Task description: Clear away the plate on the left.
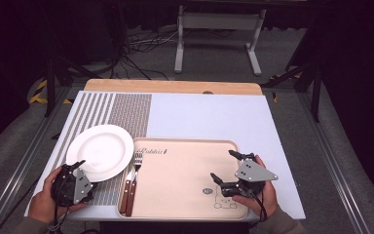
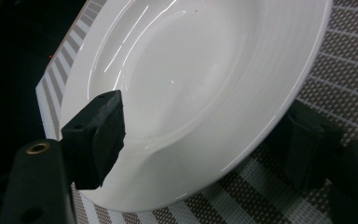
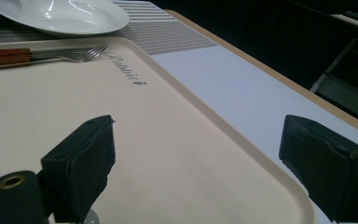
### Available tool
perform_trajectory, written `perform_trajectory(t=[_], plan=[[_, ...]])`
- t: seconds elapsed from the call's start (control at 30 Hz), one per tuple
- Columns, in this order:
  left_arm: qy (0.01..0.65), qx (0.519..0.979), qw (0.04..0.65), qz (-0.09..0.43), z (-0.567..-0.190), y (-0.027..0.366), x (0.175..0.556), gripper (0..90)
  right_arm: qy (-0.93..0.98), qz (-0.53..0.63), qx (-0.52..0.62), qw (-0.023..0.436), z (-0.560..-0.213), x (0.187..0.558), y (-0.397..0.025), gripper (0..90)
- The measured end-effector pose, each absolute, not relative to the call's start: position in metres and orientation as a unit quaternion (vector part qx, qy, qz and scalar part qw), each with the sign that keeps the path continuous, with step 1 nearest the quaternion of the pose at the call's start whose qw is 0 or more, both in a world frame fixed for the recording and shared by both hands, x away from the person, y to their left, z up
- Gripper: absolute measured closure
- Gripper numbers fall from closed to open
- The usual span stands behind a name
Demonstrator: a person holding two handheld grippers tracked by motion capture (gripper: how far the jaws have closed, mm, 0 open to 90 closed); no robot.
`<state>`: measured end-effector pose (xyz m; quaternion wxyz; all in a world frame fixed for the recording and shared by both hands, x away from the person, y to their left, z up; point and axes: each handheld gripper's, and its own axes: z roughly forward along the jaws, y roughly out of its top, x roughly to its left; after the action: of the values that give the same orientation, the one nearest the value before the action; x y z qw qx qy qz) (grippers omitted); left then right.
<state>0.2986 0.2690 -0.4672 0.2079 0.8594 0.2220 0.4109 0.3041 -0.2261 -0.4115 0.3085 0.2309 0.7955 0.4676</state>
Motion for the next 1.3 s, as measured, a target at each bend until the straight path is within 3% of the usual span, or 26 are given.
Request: perform_trajectory(t=[0.4,0.5,0.67,1.0,1.3], plan=[[0.2,0.868,0.204,0.405,-0.469,0.26,0.306,34.7,0.8,0.464,0.226,0.306,-0.413,0.304,-0.223,11.8],[0.18,0.876,0.192,0.404,-0.469,0.256,0.306,43.1,0.801,0.463,0.226,0.306,-0.414,0.304,-0.223,11.8],[0.163,0.891,0.183,0.383,-0.47,0.251,0.306,68.6,0.801,0.463,0.225,0.307,-0.413,0.303,-0.222,11.8],[0.111,0.897,0.115,0.413,-0.467,0.239,0.309,75.9,0.796,0.461,0.228,0.319,-0.411,0.302,-0.224,11.8],[0.083,0.889,0.097,0.44,-0.466,0.231,0.31,81.9,0.8,0.452,0.225,0.323,-0.412,0.301,-0.222,12.4]])
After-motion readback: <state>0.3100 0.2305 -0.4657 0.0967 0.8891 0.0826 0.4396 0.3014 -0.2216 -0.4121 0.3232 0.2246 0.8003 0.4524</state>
